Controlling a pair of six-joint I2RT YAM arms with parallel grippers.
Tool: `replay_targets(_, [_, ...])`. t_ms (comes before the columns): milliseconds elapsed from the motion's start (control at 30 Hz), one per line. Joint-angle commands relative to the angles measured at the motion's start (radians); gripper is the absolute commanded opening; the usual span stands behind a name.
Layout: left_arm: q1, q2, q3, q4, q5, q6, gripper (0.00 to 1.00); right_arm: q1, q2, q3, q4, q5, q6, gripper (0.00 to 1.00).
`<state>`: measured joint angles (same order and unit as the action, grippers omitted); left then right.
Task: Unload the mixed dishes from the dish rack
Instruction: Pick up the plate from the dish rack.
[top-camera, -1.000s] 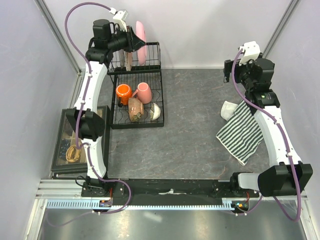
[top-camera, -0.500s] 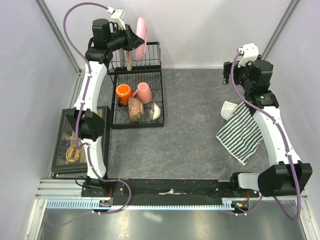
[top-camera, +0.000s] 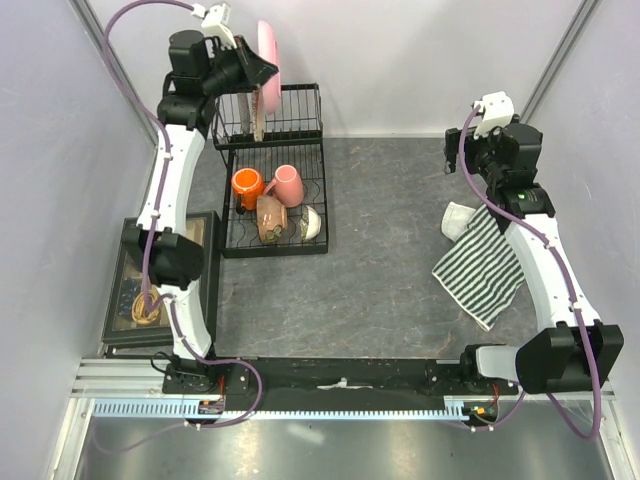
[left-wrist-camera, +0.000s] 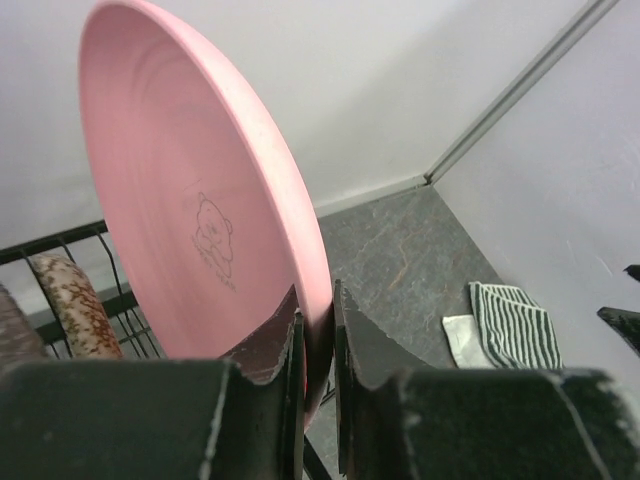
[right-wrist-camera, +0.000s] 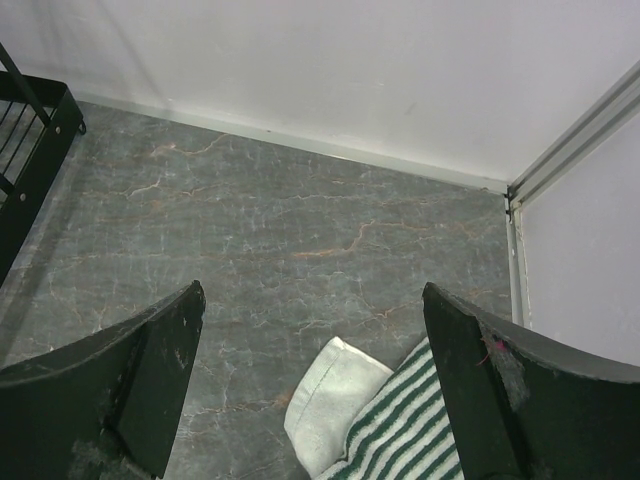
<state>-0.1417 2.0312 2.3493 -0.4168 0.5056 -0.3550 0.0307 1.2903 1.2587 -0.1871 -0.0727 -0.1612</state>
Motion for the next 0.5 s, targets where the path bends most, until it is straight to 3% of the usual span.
replay_targets(0, [0.007, -0.127, -0.002, 0.079, -0.007, -0.027, 0.01, 0.002, -0.028, 0.004, 0.043, -0.007, 0.008, 0.98])
replay_targets(233, [-0.015, -0.215, -0.061, 0.098, 0.129, 0.059, 0.02, 0.002, -0.020, 0.051, -0.006, 0.030, 0.018, 0.98])
replay_targets(333, [-0.061, -0.275, -0.116, 0.082, 0.146, 0.161, 0.01, 0.003, 0.018, 0.119, -0.077, 0.048, 0.046, 0.98])
replay_targets(433, [-0.159, -0.351, -0.195, 0.047, 0.079, 0.347, 0.02, 0.003, 0.050, 0.197, -0.150, 0.059, 0.084, 0.98])
replay_targets(467, [-0.191, -0.374, -0.246, 0.021, 0.047, 0.473, 0.02, 0.002, 0.056, 0.234, -0.184, 0.060, 0.094, 0.98])
